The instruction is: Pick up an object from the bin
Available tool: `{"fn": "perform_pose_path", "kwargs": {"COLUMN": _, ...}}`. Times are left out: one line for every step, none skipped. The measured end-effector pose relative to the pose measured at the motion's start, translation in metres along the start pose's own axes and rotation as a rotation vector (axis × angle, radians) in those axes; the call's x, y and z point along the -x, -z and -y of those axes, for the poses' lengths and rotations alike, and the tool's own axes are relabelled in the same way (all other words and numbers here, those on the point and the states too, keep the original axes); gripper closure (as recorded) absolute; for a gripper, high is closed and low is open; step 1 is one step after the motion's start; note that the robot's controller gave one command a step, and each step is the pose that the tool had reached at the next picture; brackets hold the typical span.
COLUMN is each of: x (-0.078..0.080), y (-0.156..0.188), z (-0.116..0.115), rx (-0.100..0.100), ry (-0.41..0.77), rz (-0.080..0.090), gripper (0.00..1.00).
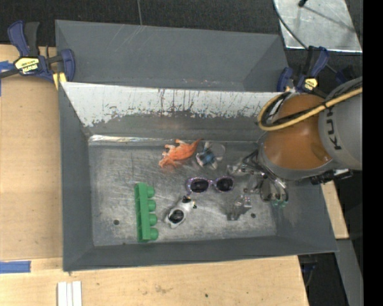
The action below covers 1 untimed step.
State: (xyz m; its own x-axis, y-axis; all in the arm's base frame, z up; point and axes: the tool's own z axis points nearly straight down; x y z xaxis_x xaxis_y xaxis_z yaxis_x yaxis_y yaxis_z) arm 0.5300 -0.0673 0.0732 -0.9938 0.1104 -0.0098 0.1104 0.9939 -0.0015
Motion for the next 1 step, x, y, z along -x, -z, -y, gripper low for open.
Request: {"fn": "perform_pose_path", "kwargs": {"x": -0.0091, "y": 0.0008, "z": -0.027, "rx": -0.002, "ry": -0.186, "rz": 0.001, "gripper": 0.0}}
